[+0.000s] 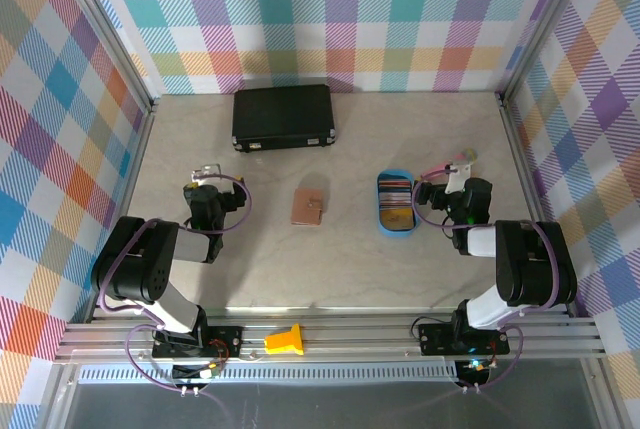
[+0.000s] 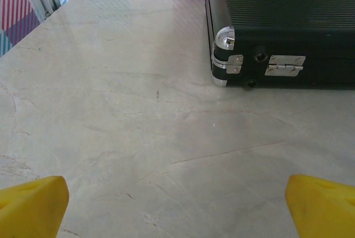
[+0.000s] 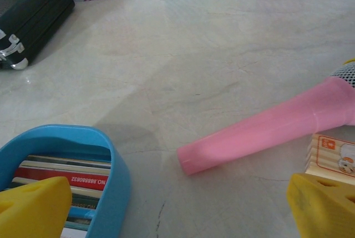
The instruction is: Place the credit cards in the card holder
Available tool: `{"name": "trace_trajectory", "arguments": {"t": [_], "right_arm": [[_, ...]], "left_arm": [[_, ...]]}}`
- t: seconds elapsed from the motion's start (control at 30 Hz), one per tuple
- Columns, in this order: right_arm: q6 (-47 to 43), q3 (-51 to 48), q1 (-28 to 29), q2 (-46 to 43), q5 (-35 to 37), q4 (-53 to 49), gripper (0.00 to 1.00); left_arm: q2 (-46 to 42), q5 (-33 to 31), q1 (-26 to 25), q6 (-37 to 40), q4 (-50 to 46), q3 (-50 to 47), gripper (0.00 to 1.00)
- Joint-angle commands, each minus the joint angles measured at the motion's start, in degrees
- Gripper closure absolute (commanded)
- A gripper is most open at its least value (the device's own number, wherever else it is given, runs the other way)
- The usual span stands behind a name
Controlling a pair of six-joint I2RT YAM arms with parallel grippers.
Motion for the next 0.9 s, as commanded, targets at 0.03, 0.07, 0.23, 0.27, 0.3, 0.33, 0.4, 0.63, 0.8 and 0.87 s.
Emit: {"name": "trace_trajectory", "arguments": {"t": [0.03,0.07,0.23,0.27,0.3,0.33,0.4,0.63,0.8,0.87], "right_arm": [[0.3,1.0,0.4,0.3,1.6,-0.1,0.01],[0.3,1.0,0.4,0.3,1.6,-0.1,0.01],[0.3,1.1,0.4,0.5,1.7,-0.2,0.01],[0.3,1.1,0.4,0.4,1.6,-0.2,0.01],[0.3,1.1,0.3,0.4,1.7,-0.2,0.01],[0.3,1.1,0.4,0.4,1.6,-0.2,0.01],[0.3,1.1,0.4,0.4,1.6,-0.2,0.01],[0.3,1.1,0.4,0.3,1.6,-0.2,0.01],[0.3,1.1,0.3,0.4,1.7,-0.2,0.01],[0.3,1.1,0.3,0.4,1.6,-0.2,0.01]], "left_arm": [[0.0,-0.9,0.6,-1.0,-2.1,0.7,0.0],[-0.1,-0.9,0.6,-1.0,-1.4,0.3,0.0],[0.0,-0.8,0.6,-0.9,-1.8,0.5,0.0],[0.0,-0.9,0.6,-0.9,-1.7,0.5,0.0],[0.1,-0.8,0.6,-0.9,-1.7,0.5,0.0],[0.0,-0.8,0.6,-1.0,-1.8,0.5,0.0],[0.0,-0.8,0.6,-1.0,-1.8,0.5,0.0],[0.1,-0.9,0.6,-0.9,-1.9,0.6,0.0],[0.0,-0.8,0.6,-1.0,-1.9,0.6,0.0],[0.0,-0.9,0.6,-1.0,-1.8,0.5,0.0]]}}
